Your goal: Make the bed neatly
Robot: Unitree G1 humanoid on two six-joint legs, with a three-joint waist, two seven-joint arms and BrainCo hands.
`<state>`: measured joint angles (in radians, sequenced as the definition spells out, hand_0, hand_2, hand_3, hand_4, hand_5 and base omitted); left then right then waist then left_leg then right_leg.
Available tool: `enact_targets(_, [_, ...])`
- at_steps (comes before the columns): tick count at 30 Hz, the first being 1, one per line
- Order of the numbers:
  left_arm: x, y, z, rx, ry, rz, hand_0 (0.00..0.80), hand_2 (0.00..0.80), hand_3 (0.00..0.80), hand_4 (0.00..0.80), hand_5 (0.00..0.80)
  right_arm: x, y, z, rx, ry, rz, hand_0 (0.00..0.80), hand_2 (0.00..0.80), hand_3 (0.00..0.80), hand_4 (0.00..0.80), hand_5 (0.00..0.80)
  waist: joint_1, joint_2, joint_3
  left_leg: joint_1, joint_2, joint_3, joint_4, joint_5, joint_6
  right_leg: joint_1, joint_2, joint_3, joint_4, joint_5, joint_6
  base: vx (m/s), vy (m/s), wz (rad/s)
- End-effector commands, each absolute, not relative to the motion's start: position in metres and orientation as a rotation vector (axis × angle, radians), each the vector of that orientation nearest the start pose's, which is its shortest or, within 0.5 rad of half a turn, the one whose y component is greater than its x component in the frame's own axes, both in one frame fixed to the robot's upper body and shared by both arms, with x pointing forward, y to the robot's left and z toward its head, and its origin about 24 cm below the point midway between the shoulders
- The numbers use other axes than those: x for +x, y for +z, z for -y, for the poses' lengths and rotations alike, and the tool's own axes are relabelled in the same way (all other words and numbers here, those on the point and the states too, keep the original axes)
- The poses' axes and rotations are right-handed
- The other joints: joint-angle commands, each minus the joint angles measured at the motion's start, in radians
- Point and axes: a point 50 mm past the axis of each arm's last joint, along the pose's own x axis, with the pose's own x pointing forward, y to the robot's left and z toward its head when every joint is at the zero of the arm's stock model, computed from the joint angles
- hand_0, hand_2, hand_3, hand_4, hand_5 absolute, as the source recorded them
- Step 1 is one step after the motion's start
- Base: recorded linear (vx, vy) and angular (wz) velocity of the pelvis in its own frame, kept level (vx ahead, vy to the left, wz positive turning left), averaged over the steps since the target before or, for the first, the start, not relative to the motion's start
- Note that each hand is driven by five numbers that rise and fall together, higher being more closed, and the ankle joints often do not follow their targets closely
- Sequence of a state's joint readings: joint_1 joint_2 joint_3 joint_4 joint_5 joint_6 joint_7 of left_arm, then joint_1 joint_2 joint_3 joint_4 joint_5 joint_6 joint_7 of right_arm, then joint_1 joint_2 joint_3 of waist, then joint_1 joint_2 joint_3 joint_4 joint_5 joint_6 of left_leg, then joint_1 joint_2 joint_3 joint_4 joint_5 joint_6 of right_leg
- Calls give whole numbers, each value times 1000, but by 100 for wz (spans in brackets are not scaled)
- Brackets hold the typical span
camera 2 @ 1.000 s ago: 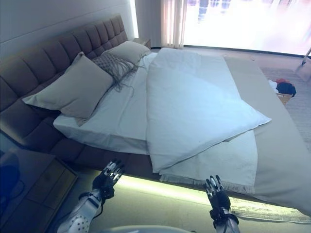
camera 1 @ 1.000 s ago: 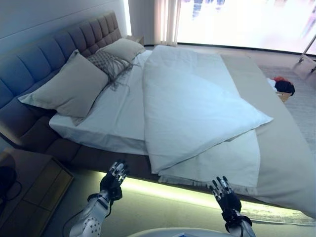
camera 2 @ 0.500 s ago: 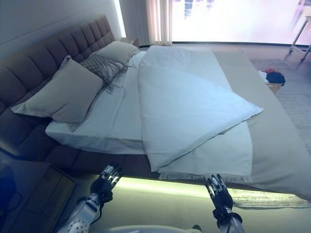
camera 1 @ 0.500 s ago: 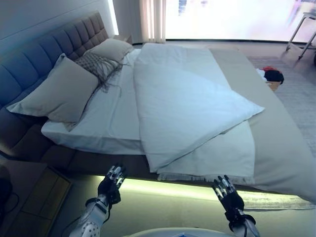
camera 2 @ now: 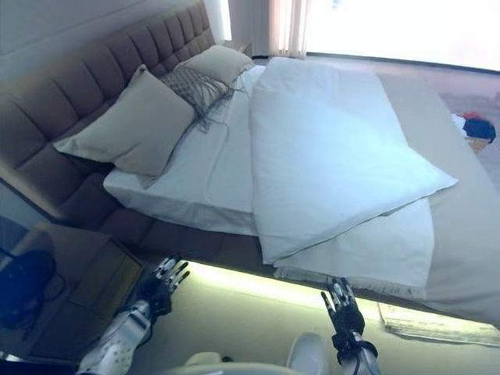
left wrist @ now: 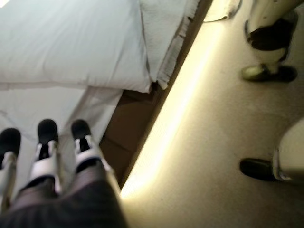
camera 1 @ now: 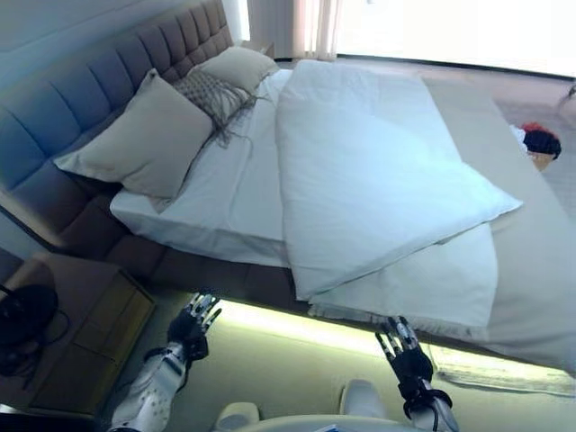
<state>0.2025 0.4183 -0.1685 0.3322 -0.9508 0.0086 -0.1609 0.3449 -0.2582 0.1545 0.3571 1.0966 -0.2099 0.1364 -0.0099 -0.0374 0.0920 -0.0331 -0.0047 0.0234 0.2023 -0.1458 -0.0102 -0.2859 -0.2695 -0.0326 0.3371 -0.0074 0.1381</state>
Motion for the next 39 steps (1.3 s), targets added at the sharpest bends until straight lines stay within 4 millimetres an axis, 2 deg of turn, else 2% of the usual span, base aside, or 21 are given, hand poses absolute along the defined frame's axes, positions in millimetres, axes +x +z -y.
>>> enact_targets(1, [199, -34, -219, -511, -57, -383, 0, 0, 0, 0, 0, 154, -61, 224, 787, -252, -286, 0, 0, 0, 0, 0, -25, -15, -15, 80, -96, -65, -7, -64, 49, 56, 16, 14, -424, 276, 54, 350, -222, 8])
enact_targets(3, [196, -34, -221, -513, -48, -391, 0, 0, 0, 0, 0, 153, -65, 220, 790, -254, -305, 0, 0, 0, 0, 0, -21, -26, -19, 80, -105, -73, 15, -85, 65, 46, 22, 25, -424, 301, 60, 358, -251, 23])
enact_targets(5, [190, -36, -224, -521, -27, -398, 0, 0, 0, 0, 0, 149, -67, 215, 787, -239, -326, 0, 0, 0, 0, 0, -26, -34, -20, 96, -98, -76, 35, -109, 72, 60, 21, 23, -398, 309, 57, 370, -304, 22])
enact_targets(7, [180, -41, -225, -527, -16, -410, 0, 0, 0, 0, 0, 144, -69, 215, 777, -228, -348, 0, 0, 0, 0, 0, -27, -33, -31, 113, -68, -62, 42, -124, 66, 68, 26, 17, -344, 259, 59, 356, -337, 16])
enact_targets(9, [171, -45, -228, -539, 14, -429, 0, 0, 0, 0, 0, 139, -71, 216, 763, -217, -380, 0, 0, 0, 0, 0, -34, -29, -48, 133, -18, -52, 54, -122, 41, 74, 42, 39, -306, 230, 64, 370, -402, 12])
enact_targets(11, [163, -48, -231, -564, 49, -447, 0, 0, 0, 0, 0, 137, -69, 215, 745, -195, -413, 0, 0, 0, 0, 0, -40, -19, -64, 159, 52, -57, 56, -72, 6, 72, 76, 56, -246, 180, 48, 348, -437, 9])
enact_targets(13, [158, -51, -231, -566, 42, -459, 0, 0, 0, 0, 0, 138, -66, 216, 744, -160, -417, 0, 0, 0, 0, 0, -37, -16, -79, 156, 115, -70, 71, 45, -29, 97, 108, 48, -234, 141, 14, 301, -474, 8])
enact_targets(14, [158, -51, -228, -563, 19, -461, 0, 0, 0, 0, 0, 138, -66, 218, 737, -153, -415, 0, 0, 0, 0, 0, -37, -18, -88, 150, 139, -65, 83, 87, -36, 111, 124, 40, -235, 124, -5, 264, -446, 5])
enact_targets(17, [162, -53, -218, -574, -39, -467, 0, 0, 0, 0, 0, 141, -67, 227, 721, -194, -408, 0, 0, 0, 0, 0, -44, -18, -105, 109, 180, -29, 157, 165, -38, 143, 161, 10, -236, 81, -54, 210, -389, 6])
enact_targets(19, [166, -54, -212, -580, -70, -478, 0, 0, 0, 0, 0, 143, -67, 234, 721, -237, -396, 0, 0, 0, 0, 0, -51, -18, -102, 56, 206, 17, 246, 195, -37, 165, 179, -12, -225, 49, -86, 127, -336, 13])
enact_targets(21, [170, -55, -204, -584, -113, -481, 0, 0, 0, 0, 0, 146, -66, 237, 729, -272, -360, 0, 0, 0, 0, 0, -50, -18, -92, 21, 231, 48, 251, 207, -37, 188, 186, -41, -215, 31, -97, 102, -224, 23])
enact_targets(23, [175, -55, -200, -577, -137, -480, 0, 0, 0, 0, 0, 146, -64, 237, 740, -301, -334, 0, 0, 0, 0, 0, -51, -6, -88, 33, 228, 48, 146, 229, -46, 206, 191, -57, -213, 16, -93, 104, -51, 29])
enact_targets(25, [185, -53, -194, -573, -161, -472, 0, 0, 0, 0, 0, 144, -62, 237, 746, -329, -329, 0, 0, 0, 0, 0, -54, 17, -88, 31, 217, 18, -5, 276, -68, 225, 205, -50, -217, -8, -88, 122, 35, 33])
enact_targets(28, [196, -50, -187, -568, -177, -464, 0, 0, 0, 0, 0, 139, -64, 237, 762, -339, -335, 0, 0, 0, 0, 0, -43, 37, -81, -25, 193, -32, -139, 324, -97, 261, 210, -35, -234, -35, -79, 158, 14, 55])
enact_targets(30, [197, -50, -185, -570, -180, -460, 0, 0, 0, 0, 0, 138, -64, 234, 773, -325, -333, 0, 0, 0, 0, 0, -24, 48, -69, -74, 179, -50, -204, 371, -110, 298, 215, -25, -249, -52, -80, 200, -2, 40])
enact_targets(33, [194, -53, -186, -566, -188, -470, 0, 0, 0, 0, 0, 136, -68, 229, 783, -317, -341, 0, 0, 0, 0, 0, 8, 68, -59, -135, 163, -88, -258, 433, -115, 340, 231, -18, -262, -73, -92, 283, -4, -39])
enact_targets(37, [182, -60, -190, -546, -178, -510, 0, 0, 0, 0, 0, 139, -72, 219, 775, -279, -348, 0, 0, 0, 0, 0, 52, 86, -59, -207, 135, -166, -290, 434, -116, 384, 236, 2, -253, -121, -101, 379, -2, -32])
enact_targets(39, [178, -64, -193, -546, -157, -537, 0, 0, 0, 0, 0, 140, -72, 214, 774, -259, -359, 0, 0, 0, 0, 0, 65, 94, -57, -231, 118, -189, -290, 424, -117, 414, 234, 25, -240, -154, -101, 479, 54, -7])
